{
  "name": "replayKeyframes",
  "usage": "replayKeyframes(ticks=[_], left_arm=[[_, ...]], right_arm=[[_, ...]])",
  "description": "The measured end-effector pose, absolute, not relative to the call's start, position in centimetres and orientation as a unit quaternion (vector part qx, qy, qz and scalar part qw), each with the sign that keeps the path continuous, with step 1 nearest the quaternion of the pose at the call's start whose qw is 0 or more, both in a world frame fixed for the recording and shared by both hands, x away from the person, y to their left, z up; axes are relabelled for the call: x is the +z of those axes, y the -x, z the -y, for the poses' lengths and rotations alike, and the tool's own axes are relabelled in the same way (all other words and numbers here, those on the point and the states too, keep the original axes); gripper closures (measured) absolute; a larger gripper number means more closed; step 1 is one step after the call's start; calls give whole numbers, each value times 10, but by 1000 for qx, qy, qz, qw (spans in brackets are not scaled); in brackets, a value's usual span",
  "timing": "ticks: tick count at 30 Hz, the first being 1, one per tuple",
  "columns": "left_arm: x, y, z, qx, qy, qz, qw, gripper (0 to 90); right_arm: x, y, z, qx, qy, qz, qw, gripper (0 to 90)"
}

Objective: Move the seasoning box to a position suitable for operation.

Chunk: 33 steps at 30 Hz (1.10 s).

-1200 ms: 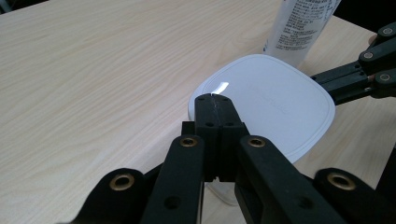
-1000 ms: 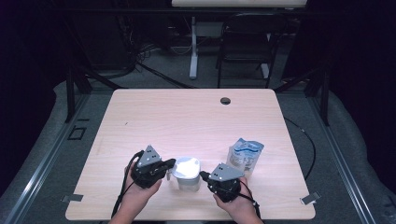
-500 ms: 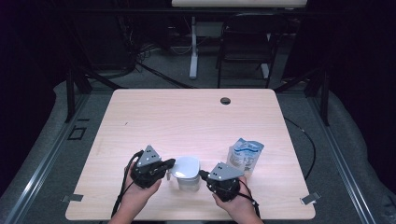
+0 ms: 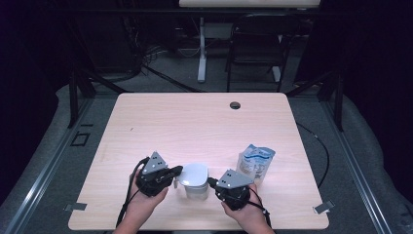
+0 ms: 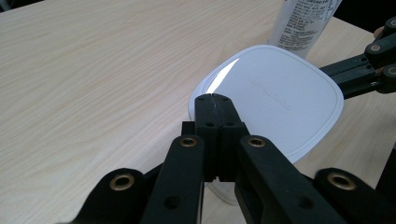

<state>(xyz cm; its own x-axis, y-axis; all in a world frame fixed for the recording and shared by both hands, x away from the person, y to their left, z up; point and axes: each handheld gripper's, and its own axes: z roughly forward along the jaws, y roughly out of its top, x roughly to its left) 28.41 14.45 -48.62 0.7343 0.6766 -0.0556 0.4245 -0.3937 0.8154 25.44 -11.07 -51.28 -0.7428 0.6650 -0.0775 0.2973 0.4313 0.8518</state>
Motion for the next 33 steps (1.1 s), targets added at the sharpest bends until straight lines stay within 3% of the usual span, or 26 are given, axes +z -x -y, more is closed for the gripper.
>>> replayKeyframes(ticks=[33], left_arm=[[-488, -284, -148, 146, -821, -341, 434, 900]], right_arm=[[-493, -252, 101, 452, -268, -821, 222, 900]])
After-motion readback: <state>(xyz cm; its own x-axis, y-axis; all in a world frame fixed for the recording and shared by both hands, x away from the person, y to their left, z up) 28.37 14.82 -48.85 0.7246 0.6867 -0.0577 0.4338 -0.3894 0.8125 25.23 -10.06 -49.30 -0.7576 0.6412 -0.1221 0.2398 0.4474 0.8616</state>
